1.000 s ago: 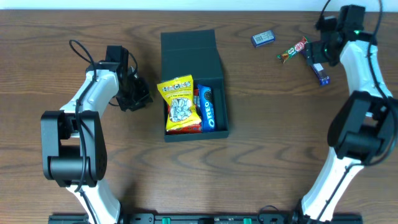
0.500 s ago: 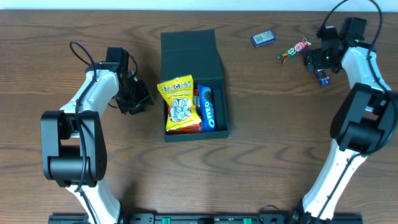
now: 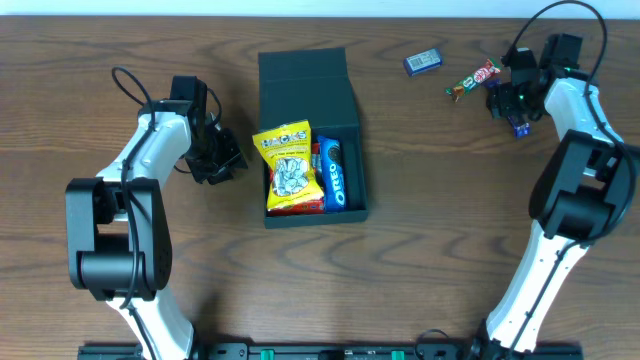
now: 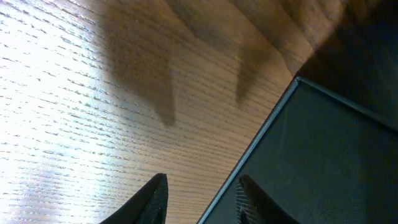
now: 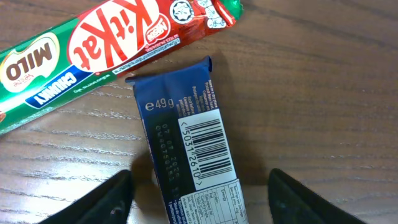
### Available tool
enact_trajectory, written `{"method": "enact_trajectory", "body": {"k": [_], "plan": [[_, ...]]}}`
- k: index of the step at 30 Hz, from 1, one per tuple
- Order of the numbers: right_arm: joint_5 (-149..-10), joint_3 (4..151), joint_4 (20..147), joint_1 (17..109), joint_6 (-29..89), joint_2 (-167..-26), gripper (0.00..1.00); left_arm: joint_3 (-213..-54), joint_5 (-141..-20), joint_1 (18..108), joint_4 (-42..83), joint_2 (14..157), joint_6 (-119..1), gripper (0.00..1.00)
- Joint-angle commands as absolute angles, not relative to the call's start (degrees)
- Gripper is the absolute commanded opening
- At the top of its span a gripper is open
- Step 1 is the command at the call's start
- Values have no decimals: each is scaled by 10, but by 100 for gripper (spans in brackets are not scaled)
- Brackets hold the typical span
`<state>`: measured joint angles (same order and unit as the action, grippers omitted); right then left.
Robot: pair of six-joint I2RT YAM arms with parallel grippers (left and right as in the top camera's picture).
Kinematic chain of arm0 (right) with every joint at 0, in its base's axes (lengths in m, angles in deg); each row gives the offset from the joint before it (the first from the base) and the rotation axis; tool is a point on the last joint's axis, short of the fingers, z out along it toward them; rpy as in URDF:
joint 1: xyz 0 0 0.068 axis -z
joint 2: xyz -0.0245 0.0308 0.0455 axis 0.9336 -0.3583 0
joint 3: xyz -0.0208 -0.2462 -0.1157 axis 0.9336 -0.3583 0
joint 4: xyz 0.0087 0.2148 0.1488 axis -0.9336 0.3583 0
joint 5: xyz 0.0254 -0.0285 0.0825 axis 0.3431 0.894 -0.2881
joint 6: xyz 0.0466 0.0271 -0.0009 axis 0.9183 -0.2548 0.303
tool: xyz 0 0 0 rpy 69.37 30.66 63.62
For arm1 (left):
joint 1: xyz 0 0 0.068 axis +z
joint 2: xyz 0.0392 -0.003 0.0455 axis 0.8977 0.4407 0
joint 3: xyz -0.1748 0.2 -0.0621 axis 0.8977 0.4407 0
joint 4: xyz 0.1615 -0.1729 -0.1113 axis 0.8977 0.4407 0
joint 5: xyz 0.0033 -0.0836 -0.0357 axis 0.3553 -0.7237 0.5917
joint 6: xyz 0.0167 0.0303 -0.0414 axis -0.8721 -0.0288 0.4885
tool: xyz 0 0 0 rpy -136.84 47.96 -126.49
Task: Pack container
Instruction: 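Move the right gripper to the dark blue chocolate bar and grasp it, then carry the dark blue bar into the box and release it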
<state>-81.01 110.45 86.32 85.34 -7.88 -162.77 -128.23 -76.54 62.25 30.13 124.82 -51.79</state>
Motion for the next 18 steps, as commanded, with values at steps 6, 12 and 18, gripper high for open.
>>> {"method": "enact_trajectory", "body": {"k": [6, 12, 18], "plan": [[-805, 1104, 875, 847, -54, -1647, 50, -1283, -767, 623, 303, 1242, -515, 37], [-739, 1104, 881, 839, -41, -1647, 39, -1283, -767, 623, 303, 1242, -515, 38], [-734, 1104, 887, 839, -39, -1647, 29, -1283, -767, 623, 303, 1242, -515, 38]]}}
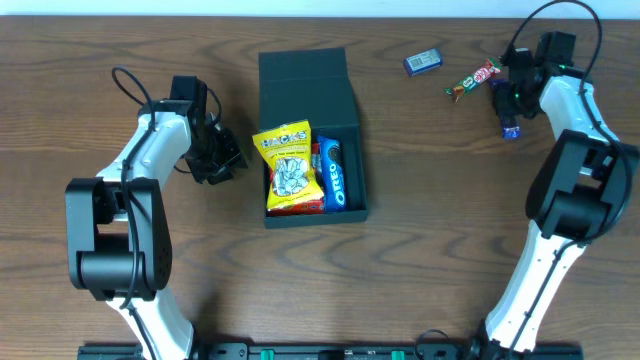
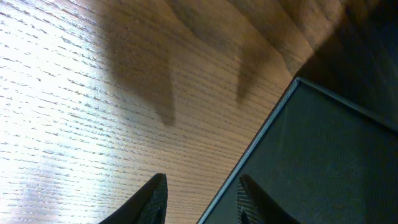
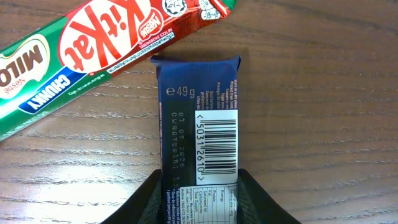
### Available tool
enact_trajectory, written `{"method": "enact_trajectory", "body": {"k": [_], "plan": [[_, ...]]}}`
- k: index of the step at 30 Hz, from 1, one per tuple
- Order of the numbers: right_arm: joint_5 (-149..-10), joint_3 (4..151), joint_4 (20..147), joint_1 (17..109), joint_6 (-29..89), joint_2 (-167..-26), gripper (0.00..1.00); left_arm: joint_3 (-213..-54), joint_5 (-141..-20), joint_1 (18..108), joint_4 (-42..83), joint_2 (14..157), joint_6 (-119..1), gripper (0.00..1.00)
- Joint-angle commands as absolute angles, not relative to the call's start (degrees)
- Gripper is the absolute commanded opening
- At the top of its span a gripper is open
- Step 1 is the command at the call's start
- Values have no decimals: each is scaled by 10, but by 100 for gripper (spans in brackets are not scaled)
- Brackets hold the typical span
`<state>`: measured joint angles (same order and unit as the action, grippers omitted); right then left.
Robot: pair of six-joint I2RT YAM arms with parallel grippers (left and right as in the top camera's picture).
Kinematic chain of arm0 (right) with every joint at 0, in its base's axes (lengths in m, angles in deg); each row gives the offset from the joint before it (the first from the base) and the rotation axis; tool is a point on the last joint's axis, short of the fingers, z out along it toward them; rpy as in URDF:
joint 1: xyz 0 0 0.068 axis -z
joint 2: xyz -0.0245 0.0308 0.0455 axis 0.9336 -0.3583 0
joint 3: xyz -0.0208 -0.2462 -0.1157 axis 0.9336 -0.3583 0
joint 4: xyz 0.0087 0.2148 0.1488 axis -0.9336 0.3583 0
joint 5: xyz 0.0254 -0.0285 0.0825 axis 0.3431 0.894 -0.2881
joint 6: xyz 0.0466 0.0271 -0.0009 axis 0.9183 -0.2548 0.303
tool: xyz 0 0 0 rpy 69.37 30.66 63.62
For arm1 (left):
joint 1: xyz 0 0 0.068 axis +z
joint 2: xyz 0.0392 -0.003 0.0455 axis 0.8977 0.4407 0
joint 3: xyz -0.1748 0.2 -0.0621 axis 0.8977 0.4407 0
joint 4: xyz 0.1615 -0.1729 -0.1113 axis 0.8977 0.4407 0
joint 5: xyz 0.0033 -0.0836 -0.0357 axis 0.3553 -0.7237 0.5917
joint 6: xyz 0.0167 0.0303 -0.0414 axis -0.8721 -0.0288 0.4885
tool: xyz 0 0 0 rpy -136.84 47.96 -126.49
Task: Pack container
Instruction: 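Carry the dark blue bar into the box and release it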
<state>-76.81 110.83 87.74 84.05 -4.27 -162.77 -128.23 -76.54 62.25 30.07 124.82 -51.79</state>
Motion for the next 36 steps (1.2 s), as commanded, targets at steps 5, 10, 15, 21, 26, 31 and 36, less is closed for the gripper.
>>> {"method": "enact_trajectory", "body": {"k": [5, 10, 15, 21, 26, 31, 36], "plan": [[-734, 1104, 888, 839, -30, -1647, 27, -1283, -767, 623, 304, 1242, -515, 38], [-735, 1107, 888, 839, -1, -1646, 23, -1283, -767, 623, 304, 1242, -515, 38], [-735, 1147, 915, 837, 32, -1640, 14, -1283, -767, 623, 304, 1242, -515, 38], [-735, 1257, 1010, 809, 43, -1624, 7, -1283, -767, 623, 303, 1242, -515, 38], [-735, 1353, 1118, 750, 66, -1615, 5, -1283, -767, 623, 298, 1242, -517, 38], [-744, 1399, 1220, 649, 134, -1614, 2, -1283, -762, 623, 291, 1242, -522, 37], [-795, 1399, 1283, 547, 205, -1614, 1, -1283, -760, 624, 284, 1242, -538, 38]]}}
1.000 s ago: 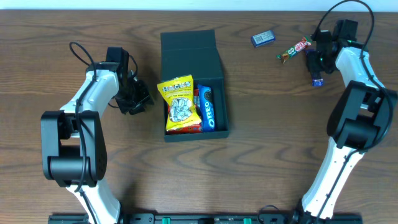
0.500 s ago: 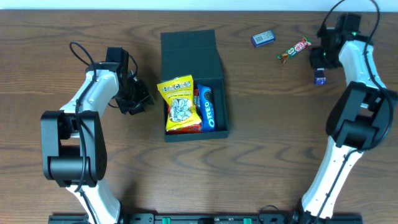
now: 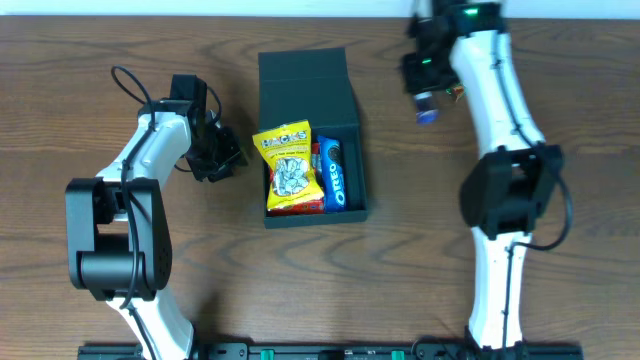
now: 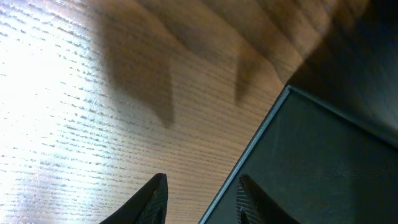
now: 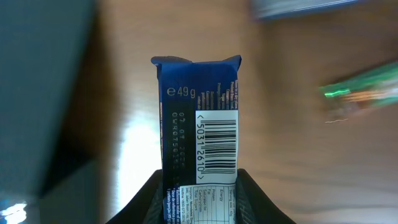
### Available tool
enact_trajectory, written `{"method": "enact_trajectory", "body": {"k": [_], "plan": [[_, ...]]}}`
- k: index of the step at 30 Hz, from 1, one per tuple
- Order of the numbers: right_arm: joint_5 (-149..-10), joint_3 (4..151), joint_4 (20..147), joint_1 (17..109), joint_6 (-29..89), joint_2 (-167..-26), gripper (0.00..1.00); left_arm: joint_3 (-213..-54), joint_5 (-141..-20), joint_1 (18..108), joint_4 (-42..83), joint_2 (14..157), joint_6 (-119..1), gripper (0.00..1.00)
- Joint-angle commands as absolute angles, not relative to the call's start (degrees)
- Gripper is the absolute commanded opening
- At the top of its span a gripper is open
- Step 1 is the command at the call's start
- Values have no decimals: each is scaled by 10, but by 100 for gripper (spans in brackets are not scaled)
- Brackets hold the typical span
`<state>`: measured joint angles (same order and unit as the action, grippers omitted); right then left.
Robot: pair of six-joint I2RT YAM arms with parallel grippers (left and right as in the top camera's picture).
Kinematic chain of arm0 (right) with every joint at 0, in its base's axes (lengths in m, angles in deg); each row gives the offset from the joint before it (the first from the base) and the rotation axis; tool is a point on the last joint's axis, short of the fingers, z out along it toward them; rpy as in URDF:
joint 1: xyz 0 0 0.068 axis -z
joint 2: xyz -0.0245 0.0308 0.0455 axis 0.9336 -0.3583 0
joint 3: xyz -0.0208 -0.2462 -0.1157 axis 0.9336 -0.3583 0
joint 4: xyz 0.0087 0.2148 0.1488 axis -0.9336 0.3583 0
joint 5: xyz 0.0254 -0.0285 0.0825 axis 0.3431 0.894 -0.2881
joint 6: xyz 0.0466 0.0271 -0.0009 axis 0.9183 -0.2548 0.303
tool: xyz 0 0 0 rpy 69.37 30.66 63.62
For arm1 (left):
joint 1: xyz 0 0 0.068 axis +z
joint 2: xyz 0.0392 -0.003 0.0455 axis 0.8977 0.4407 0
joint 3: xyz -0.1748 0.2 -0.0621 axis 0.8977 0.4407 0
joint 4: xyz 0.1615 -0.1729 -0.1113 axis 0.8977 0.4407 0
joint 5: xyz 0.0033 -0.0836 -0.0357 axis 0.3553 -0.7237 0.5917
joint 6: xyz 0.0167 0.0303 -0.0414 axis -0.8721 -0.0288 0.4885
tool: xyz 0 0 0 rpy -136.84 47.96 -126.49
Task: Pack container
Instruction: 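Carry the dark blue bar into the box and release it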
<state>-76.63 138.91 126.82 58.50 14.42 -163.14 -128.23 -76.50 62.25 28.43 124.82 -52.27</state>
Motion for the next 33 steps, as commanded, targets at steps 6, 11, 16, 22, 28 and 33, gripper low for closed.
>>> {"method": "enact_trajectory", "body": {"k": [6, 11, 16, 22, 28, 33], "plan": [[-768, 1391, 1363, 463, 330, -1613, 2, -1283, -761, 624, 272, 1242, -553, 37], [-718, 1388, 1387, 408, 385, -1612, 2, -1283, -761, 624, 263, 1242, -571, 38], [-682, 1381, 1388, 378, 436, -1612, 1, -1283, -763, 624, 263, 1242, -581, 38], [-648, 1333, 1376, 348, 469, -1612, 2, -1283, -763, 624, 264, 1242, -596, 38], [-642, 1297, 1374, 343, 482, -1612, 2, -1283, -763, 624, 264, 1242, -598, 38], [-641, 1271, 1374, 343, 482, -1612, 1, -1283, -763, 624, 264, 1242, -610, 38]]}}
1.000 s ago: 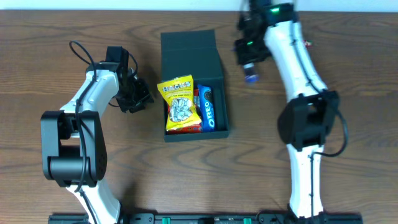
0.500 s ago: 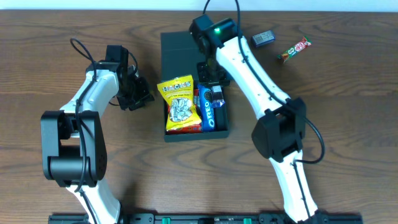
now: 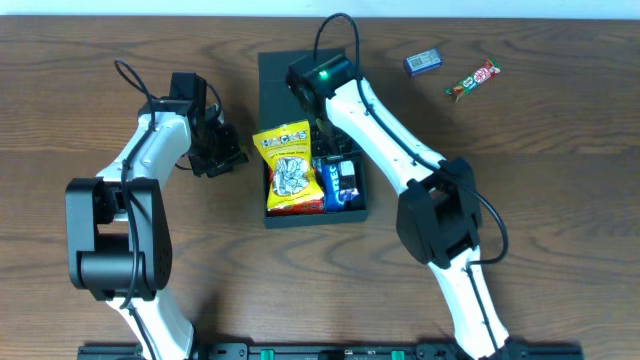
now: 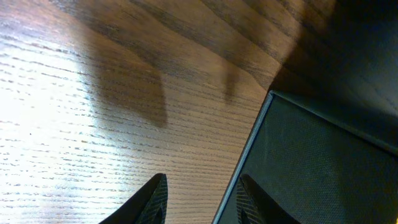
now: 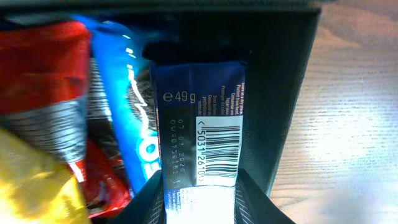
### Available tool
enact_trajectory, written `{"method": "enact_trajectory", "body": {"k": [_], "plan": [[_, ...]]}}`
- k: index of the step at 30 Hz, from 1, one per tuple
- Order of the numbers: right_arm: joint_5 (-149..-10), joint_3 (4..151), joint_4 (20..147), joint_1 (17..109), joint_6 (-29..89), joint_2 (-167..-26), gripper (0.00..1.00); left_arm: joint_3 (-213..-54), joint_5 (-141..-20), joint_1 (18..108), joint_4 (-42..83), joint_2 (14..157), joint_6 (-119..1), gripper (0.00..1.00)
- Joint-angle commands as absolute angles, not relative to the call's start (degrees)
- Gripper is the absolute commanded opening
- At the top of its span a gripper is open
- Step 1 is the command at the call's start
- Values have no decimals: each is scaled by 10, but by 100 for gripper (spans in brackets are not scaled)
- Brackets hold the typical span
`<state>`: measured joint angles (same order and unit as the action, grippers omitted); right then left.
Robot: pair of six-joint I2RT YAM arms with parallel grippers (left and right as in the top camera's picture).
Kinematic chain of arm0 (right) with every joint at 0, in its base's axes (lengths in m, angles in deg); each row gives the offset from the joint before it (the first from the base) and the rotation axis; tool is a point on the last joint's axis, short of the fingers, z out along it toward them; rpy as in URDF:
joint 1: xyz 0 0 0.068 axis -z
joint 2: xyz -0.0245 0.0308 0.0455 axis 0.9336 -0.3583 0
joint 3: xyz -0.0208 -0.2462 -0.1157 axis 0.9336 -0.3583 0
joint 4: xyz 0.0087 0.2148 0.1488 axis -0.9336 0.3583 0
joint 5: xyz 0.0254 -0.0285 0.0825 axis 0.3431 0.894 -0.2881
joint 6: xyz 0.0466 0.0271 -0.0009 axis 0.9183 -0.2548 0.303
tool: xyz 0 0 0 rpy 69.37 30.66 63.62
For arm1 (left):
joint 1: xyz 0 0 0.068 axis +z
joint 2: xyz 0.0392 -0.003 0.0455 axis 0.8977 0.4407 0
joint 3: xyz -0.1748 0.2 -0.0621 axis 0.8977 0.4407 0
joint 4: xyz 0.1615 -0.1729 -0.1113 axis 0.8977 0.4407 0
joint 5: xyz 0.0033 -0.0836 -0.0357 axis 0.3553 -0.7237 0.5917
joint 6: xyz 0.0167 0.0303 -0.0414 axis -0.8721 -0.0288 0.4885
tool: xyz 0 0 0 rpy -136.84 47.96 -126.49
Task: Pack container
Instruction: 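Carry the dark blue bar into the box and release it, then reach the right gripper to the red KitKat Milo bar and grasp it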
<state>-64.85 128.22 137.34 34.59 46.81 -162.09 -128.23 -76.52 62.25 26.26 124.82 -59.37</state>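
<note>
The dark box [image 3: 300, 75] stands mid-table with its lid folded back. A yellow snack bag [image 3: 288, 160], a red pack [image 5: 46, 74] and a blue Oreo pack [image 5: 127, 124] lie inside. My right gripper [image 5: 199, 199] is shut on a dark blue bar [image 5: 202, 124] with a barcode, holding it over the box's right side, between the Oreo pack and the right wall [image 5: 273, 93]. In the overhead view that gripper [image 3: 345, 178] is low in the box. My left gripper [image 4: 200, 199] is open with nothing in it, on the table just left of the box [image 4: 323, 162].
A small blue packet [image 3: 423, 62] and a red-and-green KitKat Milo bar [image 3: 472, 79] lie on the wooden table at the back right. The left arm [image 3: 150, 140] stretches along the box's left side.
My right gripper has carried the dark blue bar from above the table right of the lid to inside the box beside the Oreo pack. The left gripper has shifted slightly.
My right gripper stood open around the dark blue bar beside the KitKat at the back right. Then it was shut on the bar. Later it held the bar in the air near the box, and now the bar is in the box's right side.
</note>
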Motion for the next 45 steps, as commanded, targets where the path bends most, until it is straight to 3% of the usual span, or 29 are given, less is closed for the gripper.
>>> {"method": "enact_trajectory", "body": {"k": [1, 5, 7, 8, 16, 22, 26, 27, 32, 34, 39, 45], "plan": [[-638, 1265, 1373, 343, 482, -1612, 1, -1283, -763, 624, 264, 1242, -610, 38], [-599, 1257, 1364, 343, 482, -1612, 2, -1283, -763, 624, 263, 1242, -610, 38], [-593, 1257, 1359, 343, 477, -1612, 46, -1283, -763, 624, 263, 1242, -610, 38], [-593, 1257, 1358, 343, 477, -1612, 49, -1283, -763, 624, 263, 1242, -610, 38], [-595, 1272, 1367, 353, 472, -1603, 53, -1283, -763, 624, 264, 1242, -610, 38], [-586, 1273, 1320, 390, 468, -1508, 52, -1283, -763, 624, 264, 1242, -610, 37], [-544, 1273, 1247, 448, 441, -1448, 73, -1283, -763, 624, 264, 1242, -610, 37], [-546, 1273, 1224, 474, 434, -1444, 74, -1283, -763, 624, 264, 1242, -610, 38], [-567, 1272, 1131, 601, 447, -1494, 72, -1283, -763, 624, 266, 1242, -610, 37], [-592, 1272, 1099, 638, 509, -1530, 64, -1283, -763, 624, 267, 1242, -610, 38], [-607, 1272, 1022, 675, 625, -1601, 60, -1283, -763, 624, 267, 1242, -610, 41], [-602, 1273, 976, 703, 680, -1649, 59, -1283, -763, 624, 267, 1242, -610, 41]]}}
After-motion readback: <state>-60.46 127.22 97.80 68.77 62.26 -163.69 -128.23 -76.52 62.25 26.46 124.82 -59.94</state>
